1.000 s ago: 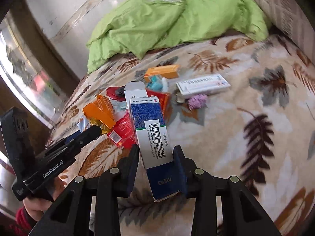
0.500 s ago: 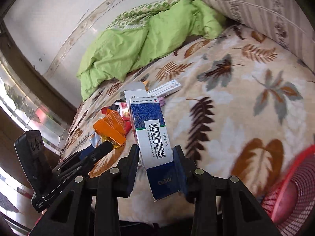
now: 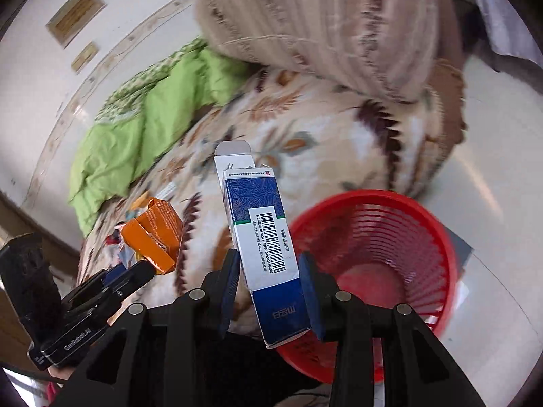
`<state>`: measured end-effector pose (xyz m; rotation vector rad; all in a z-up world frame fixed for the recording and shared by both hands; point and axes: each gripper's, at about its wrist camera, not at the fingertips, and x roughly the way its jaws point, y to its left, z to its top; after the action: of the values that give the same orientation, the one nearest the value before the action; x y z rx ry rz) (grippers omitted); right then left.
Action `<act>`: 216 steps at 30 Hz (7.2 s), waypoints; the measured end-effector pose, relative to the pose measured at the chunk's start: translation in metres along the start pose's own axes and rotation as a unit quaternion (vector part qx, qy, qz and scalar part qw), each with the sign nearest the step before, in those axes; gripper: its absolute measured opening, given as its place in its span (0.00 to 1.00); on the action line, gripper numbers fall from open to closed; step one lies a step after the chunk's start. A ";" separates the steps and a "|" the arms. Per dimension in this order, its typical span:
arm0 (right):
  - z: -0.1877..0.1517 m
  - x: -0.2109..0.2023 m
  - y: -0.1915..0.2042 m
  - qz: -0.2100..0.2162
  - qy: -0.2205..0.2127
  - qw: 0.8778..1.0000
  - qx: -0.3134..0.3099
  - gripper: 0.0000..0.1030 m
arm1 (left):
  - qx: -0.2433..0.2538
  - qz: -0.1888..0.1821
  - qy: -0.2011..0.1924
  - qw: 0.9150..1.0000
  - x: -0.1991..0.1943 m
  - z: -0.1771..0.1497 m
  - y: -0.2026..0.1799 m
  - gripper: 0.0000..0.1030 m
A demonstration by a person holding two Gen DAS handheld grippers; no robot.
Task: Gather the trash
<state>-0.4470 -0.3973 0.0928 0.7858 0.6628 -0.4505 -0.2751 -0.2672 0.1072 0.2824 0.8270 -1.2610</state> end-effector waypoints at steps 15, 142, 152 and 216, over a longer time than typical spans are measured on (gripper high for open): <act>0.000 -0.016 -0.046 -0.029 -0.021 0.999 0.035 0.45 | -0.023 0.004 0.010 1.000 0.012 0.004 -0.006 0.58; -0.039 0.264 0.358 0.185 0.092 0.921 -0.330 0.24 | -0.270 0.249 -0.152 0.918 -0.172 -0.098 0.295 0.14; -0.033 0.230 0.334 0.204 0.068 0.940 -0.266 0.24 | -0.249 0.243 -0.146 0.926 -0.158 -0.086 0.280 0.14; -0.024 0.023 0.203 0.251 0.009 0.956 -0.152 0.24 | -0.119 0.408 -0.175 0.888 -0.228 -0.049 0.108 0.15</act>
<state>-0.3184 -0.2540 0.1653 0.6342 0.5081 0.1225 -0.2110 -0.0374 0.2029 0.1642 0.4517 -0.3871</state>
